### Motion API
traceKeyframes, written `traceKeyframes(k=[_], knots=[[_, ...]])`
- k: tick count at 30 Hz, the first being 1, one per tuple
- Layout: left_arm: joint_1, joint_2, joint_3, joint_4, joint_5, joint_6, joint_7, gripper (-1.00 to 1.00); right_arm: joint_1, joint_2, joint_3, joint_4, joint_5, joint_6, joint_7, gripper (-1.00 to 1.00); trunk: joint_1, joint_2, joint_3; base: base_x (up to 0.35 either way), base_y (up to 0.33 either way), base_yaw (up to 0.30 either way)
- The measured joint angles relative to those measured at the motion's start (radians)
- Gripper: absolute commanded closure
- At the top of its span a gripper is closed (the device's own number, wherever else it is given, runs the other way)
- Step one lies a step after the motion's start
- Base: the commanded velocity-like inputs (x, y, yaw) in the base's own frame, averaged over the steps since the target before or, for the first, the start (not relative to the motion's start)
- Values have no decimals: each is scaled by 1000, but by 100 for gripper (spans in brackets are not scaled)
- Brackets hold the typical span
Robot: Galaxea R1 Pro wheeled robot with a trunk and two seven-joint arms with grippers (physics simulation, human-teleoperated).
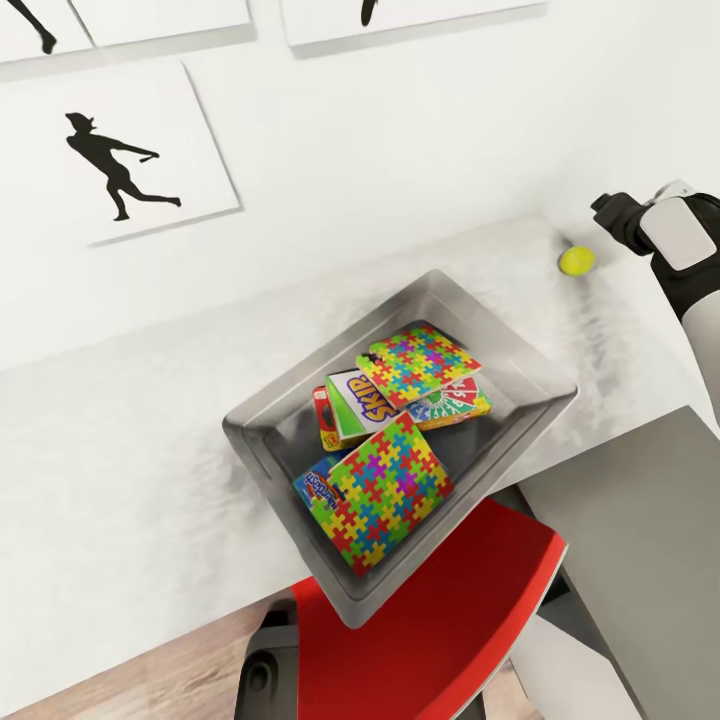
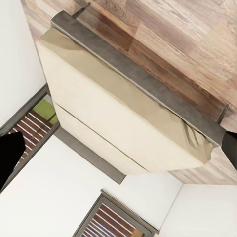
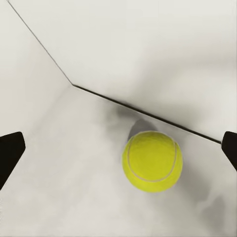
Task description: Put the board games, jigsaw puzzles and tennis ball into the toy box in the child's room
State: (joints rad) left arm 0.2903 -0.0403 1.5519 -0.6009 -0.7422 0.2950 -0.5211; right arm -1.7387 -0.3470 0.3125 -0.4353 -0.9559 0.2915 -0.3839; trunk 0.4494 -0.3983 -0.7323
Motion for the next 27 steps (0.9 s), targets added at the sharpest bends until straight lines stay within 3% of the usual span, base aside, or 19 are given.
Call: traceKeyframes(k=[27], knots=[[-14,0,0,-1,0,0,-6,-100,-2,-1,-3,1,-3,4,9,-100,0,0,-39,0,0,0]])
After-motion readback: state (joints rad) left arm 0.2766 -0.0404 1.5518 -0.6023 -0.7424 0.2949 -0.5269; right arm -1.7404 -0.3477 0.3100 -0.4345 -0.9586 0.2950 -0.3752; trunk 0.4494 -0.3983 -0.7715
